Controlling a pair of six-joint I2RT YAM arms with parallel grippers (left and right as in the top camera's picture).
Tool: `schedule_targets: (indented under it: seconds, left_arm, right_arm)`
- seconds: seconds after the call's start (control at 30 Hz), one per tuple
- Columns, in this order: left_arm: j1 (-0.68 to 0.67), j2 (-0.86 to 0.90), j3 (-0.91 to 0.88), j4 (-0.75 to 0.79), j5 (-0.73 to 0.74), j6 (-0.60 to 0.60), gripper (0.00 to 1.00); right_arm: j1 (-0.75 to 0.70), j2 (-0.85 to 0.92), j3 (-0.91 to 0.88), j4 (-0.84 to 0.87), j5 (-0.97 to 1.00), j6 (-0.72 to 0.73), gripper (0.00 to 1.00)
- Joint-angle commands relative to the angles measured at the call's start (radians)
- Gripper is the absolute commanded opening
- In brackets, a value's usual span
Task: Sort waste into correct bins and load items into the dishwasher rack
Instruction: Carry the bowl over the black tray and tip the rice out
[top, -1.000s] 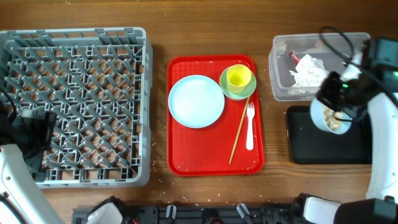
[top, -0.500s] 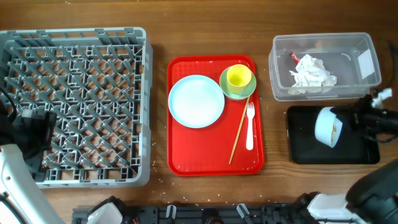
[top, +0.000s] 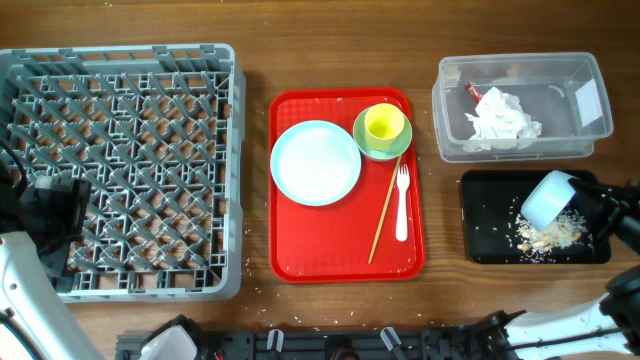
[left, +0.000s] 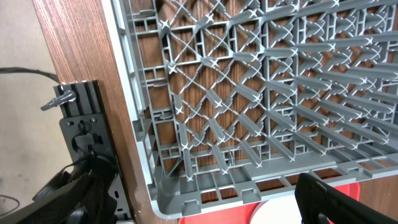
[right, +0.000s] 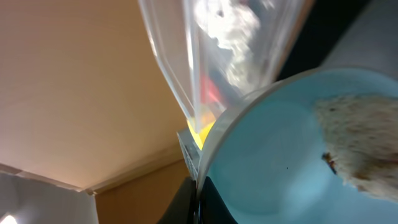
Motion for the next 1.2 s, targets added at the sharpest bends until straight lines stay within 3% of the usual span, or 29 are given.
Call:
schedule_targets:
  seconds: [0.0, 0.07, 0.1, 0.13, 0.17, 0.2, 0.27, 0.33, 0.4, 0.43, 0.63, 0.67, 0.73, 0.77, 0.8, 0.87, 1.03, 1.1, 1.13, 1.17]
  left_arm:
    - [0.004, 0.002, 0.004, -0.001, -0.018, -0.013, 1.00]
    - [0.004, 0.002, 0.004, -0.001, -0.018, -0.013, 1.00]
    - [0.004, 0.002, 0.004, -0.001, -0.018, -0.013, 1.00]
    - [0.004, 0.002, 0.004, -0.001, -0.018, -0.013, 1.00]
    - [0.004, 0.002, 0.004, -0.001, -0.018, -0.013, 1.00]
    - [0.004, 0.002, 0.004, -0.001, -0.018, -0.013, 1.00]
    - [0.004, 0.002, 0.004, -0.001, -0.018, -0.013, 1.00]
    - [0.004, 0.002, 0.004, -0.001, -0.018, -0.013, 1.00]
    - [0.004, 0.002, 0.004, -0.001, -0.018, -0.013, 1.00]
    - [0.004, 0.002, 0.004, -0.001, -0.018, -0.013, 1.00]
    - [0.004, 0.002, 0.004, -0.001, -0.018, -0.013, 1.00]
    - [0.004, 0.002, 0.004, -0.001, -0.018, -0.013, 1.00]
    - [0.004, 0.002, 0.004, -0.001, -0.018, -0.013, 1.00]
    - [0.004, 0.002, 0.004, -0.001, -0.018, -0.013, 1.00]
    - [0.004, 0.002, 0.004, -0.001, -0.018, -0.013, 1.00]
    - [0.004, 0.002, 0.004, -0.001, -0.018, -0.013, 1.00]
    - [0.004, 0.002, 0.004, -0.001, -0.018, -0.013, 1.00]
    - [0.004, 0.002, 0.004, -0.001, -0.018, -0.013, 1.00]
    - [0.004, 0.002, 0.004, 0.000, -0.018, -0.013, 1.00]
    - [0.004, 0.002, 0.004, -0.001, -0.018, -0.013, 1.00]
  right_arm:
    - [-0.003, 0.015, 0.001, 0.023, -0.077, 0.001, 0.04]
    - [-0.003, 0.015, 0.001, -0.008, -0.081, -0.017, 0.04]
    - [0.000, 0.016, 0.001, 0.072, -0.095, -0.026, 0.04]
    - [0.008, 0.020, 0.001, 0.103, -0.035, 0.095, 0.04]
    - [0.011, 0.021, 0.001, 0.058, -0.072, 0.074, 0.04]
    - [0.011, 0.020, 0.001, 0.035, -0.146, -0.040, 0.04]
    - [0.016, 0.022, 0.001, 0.035, -0.093, 0.022, 0.04]
    - [0.016, 0.022, 0.001, 0.035, -0.122, -0.046, 0.04]
    - [0.031, 0.024, 0.001, 0.067, -0.019, 0.090, 0.04]
    - [0.031, 0.024, 0.001, 0.026, -0.122, -0.077, 0.04]
    - [0.047, 0.027, 0.001, 0.020, -0.116, -0.010, 0.04]
    - [0.047, 0.027, 0.001, 0.007, -0.164, -0.098, 0.04]
    - [0.047, 0.027, 0.001, -0.007, -0.125, -0.071, 0.04]
    - [0.045, 0.026, 0.002, -0.103, -0.213, -0.256, 0.04]
    - [0.045, 0.026, 0.001, -0.121, -0.236, -0.310, 0.04]
    - [0.047, 0.027, 0.002, -0.072, -0.177, -0.118, 0.04]
    - [0.050, 0.026, 0.002, -0.087, -0.185, -0.256, 0.04]
    - [0.052, 0.026, 0.002, -0.073, -0.108, -0.108, 0.04]
    - [0.052, 0.026, 0.002, -0.122, -0.190, -0.273, 0.04]
    - [0.053, 0.026, 0.002, -0.114, -0.187, -0.268, 0.04]
